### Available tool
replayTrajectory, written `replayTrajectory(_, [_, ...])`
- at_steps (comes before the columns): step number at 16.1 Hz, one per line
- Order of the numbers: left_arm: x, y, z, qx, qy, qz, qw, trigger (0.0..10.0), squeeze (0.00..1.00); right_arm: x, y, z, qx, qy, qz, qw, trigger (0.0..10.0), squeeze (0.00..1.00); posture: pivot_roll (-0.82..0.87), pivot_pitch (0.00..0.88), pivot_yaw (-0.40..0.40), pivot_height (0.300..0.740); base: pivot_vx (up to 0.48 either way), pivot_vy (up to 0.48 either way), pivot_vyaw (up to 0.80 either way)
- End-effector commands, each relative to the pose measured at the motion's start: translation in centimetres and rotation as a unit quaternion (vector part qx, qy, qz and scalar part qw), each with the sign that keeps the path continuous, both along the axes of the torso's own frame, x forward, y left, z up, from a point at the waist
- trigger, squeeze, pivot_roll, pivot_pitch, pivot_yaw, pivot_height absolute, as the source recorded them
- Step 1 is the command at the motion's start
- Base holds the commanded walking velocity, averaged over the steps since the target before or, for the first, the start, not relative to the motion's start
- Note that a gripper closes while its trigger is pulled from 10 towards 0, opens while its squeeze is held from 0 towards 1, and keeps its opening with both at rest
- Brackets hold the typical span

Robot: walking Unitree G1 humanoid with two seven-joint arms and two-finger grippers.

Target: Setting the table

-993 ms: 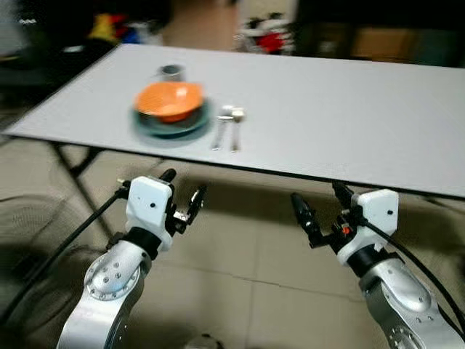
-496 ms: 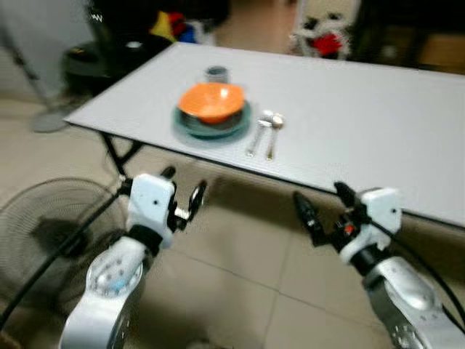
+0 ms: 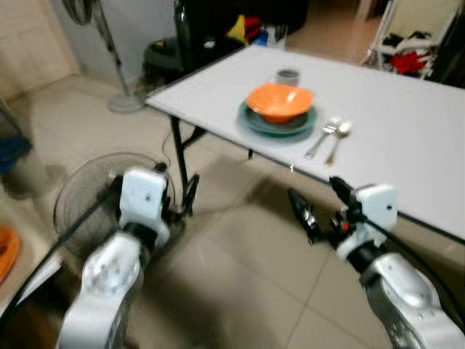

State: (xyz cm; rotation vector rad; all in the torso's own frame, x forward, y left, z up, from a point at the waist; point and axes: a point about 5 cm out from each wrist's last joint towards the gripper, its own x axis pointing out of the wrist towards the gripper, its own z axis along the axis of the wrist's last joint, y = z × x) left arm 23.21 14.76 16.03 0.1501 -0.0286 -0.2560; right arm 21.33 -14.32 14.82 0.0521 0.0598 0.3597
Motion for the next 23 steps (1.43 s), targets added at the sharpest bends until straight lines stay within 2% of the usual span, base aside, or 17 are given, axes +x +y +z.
replayTrajectory(1, [-0.09,0.5,-0.21,0.008,0.007,0.014,1.0,10.0,0.0,0.0,0.35,0.35,0.009,-0.004,0.012,1.0,10.0,1.0,0.11,0.0,0.033,0.74,0.0,0.0,0.8])
replayTrajectory(8, [-0.26,0.27,0.0,0.003,0.009,0.007,1.0,10.0,0.0,-0.09,0.55,0.25,0.019,0.0,0.03,0.999,10.0,1.0,0.12,0.0,0.034,0.74,0.0,0.0,0.8])
replayTrajectory(17, [0.0,0.08,0.38,0.024,-0.005,-0.008,1.0,10.0,0.0,-0.07,0.86,0.06,0.022,0.006,0.05,0.998,10.0,1.0,0.12,0.0,0.039,0.74,0.0,0.0,0.8])
replayTrajectory(23, [0.08,0.12,0.51,0.017,-0.009,-0.012,1.0,10.0,0.0,0.08,0.95,0.06,0.021,0.005,0.053,0.998,10.0,1.0,0.12,0.0,0.041,0.74,0.0,0.0,0.8])
